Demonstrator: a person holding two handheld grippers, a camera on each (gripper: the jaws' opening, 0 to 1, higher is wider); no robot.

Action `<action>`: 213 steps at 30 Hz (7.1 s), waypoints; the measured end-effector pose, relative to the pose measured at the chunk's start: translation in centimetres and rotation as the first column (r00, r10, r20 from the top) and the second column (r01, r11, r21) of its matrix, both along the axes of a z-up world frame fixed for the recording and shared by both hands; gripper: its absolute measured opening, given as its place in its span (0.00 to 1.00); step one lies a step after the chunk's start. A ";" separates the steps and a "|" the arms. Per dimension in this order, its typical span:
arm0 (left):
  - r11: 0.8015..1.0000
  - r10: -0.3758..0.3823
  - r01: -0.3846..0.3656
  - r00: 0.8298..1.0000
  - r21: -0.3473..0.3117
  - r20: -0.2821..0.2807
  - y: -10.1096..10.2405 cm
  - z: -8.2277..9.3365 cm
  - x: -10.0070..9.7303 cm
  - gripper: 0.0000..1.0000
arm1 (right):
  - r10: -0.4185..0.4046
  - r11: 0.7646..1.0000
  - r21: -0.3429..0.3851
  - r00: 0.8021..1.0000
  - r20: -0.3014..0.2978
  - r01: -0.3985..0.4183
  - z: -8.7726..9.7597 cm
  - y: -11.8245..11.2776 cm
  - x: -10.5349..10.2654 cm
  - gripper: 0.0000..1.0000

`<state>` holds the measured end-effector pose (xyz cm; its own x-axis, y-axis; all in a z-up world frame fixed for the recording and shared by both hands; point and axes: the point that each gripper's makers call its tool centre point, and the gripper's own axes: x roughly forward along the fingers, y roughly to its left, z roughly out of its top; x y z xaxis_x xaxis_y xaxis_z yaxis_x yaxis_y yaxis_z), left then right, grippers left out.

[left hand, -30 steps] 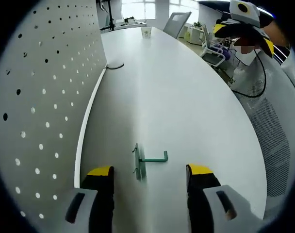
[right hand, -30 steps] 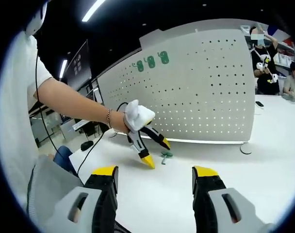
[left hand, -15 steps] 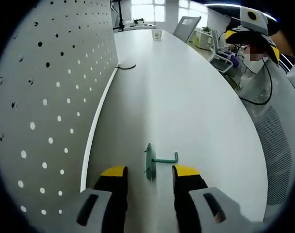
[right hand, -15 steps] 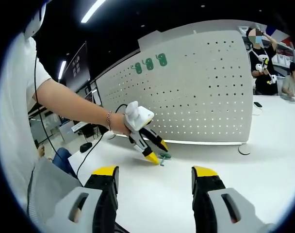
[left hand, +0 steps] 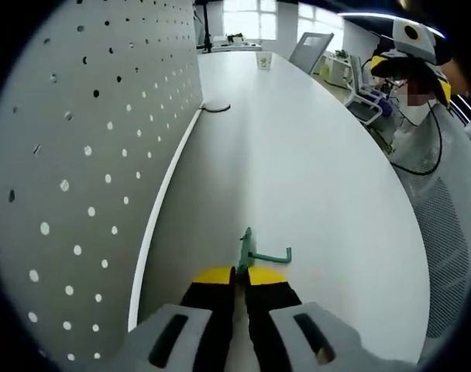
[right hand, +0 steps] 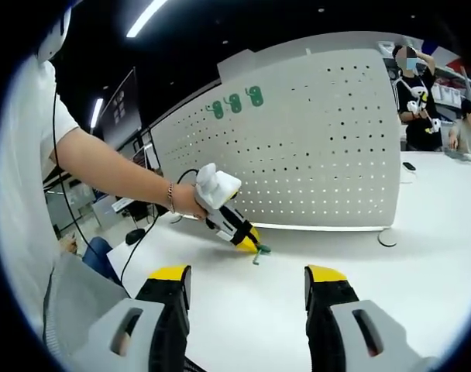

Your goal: Insert the hook assembly into the mounting plate slot until the hook locks in place.

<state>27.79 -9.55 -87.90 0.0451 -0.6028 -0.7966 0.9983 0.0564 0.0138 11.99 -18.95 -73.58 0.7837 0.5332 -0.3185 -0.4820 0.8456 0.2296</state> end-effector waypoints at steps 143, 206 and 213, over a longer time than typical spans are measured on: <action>0.470 0.590 -0.329 0.808 -0.819 0.014 12.2 25.1 -8.4 0.02 | 0.096 0.977 0.161 0.966 0.240 -0.137 8.8 6.3 0.9 0.56; 0.451 0.628 -0.355 0.778 -0.819 0.009 8.7 25.9 -8.5 0.02 | 0.106 0.905 0.365 0.946 0.306 -0.220 13.5 16.0 5.7 0.25; 0.452 0.634 -0.352 0.774 -0.820 0.018 8.9 25.9 -8.6 0.02 | 0.110 0.898 0.389 0.960 0.257 -0.207 13.0 16.5 6.3 0.16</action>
<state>19.14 -0.66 -61.97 0.6668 -0.7442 0.0392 0.7451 0.6666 -0.0208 18.25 -2.49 -60.54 0.7018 0.7009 0.1270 -0.6811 0.6081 0.4079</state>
